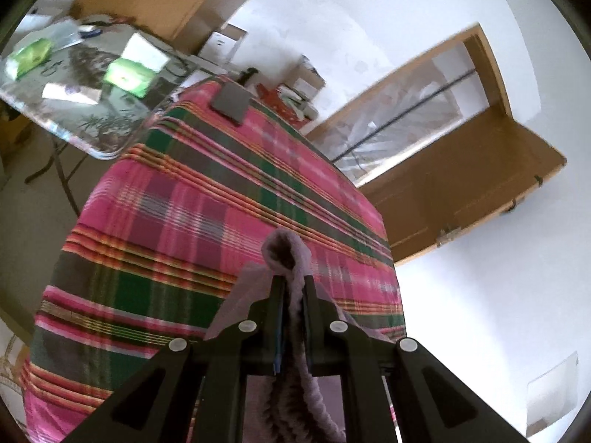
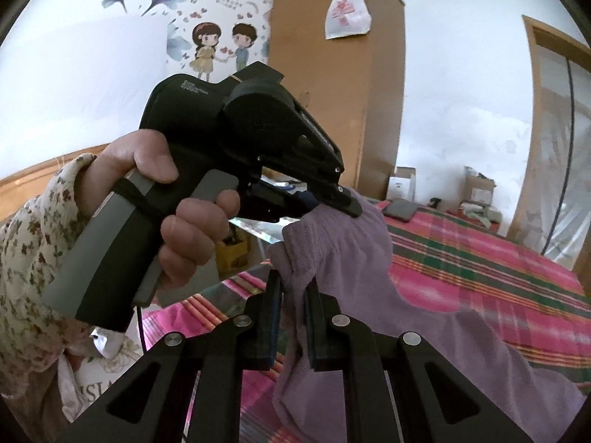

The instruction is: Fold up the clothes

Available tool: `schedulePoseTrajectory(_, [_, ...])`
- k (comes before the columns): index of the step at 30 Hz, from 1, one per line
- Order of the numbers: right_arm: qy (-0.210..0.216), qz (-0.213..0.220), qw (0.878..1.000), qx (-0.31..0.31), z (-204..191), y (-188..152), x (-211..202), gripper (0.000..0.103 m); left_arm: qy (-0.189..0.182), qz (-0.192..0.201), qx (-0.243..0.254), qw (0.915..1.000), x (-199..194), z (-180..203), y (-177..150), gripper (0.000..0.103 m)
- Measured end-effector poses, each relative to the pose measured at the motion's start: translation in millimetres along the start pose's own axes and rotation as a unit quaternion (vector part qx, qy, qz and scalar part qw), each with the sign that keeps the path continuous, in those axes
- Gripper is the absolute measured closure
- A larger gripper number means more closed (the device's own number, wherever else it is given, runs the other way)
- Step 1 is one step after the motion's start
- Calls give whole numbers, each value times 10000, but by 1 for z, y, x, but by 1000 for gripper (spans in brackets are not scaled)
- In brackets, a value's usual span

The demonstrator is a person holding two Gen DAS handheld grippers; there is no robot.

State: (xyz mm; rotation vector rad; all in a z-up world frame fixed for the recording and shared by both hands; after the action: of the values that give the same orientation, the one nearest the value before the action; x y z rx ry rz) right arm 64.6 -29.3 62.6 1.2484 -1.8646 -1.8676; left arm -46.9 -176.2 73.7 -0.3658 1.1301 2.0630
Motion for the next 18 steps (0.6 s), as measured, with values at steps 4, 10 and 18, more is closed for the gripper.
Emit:
schedulePoseTrajectory(4, [-128, 118, 9998, 86, 16, 2, -13, 91, -97, -85, 108, 9999, 13, 19, 0, 94])
schedulePoseTrajectory(10, [-285, 225, 9990, 245, 39, 0, -35, 91, -262, -249, 291, 9989, 32, 48, -3, 94])
schedulePoseTrajectory(18, [-526, 384, 9972, 371, 66, 3, -52, 91, -481, -376, 469, 9970, 52, 80, -6, 94])
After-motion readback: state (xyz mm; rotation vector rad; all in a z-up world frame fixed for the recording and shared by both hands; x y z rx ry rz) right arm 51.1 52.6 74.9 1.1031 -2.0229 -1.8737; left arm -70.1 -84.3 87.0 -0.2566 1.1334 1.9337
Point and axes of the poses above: each gripper's, at about its wrist camera, not at the fingertips, and x roughly the way its jaws point, z to its right, y to its top, the point moved 4 cm from there along x, roughly the way its jaws point, and after that the axes turned 15 degrees about x, right-handed, at the moved point
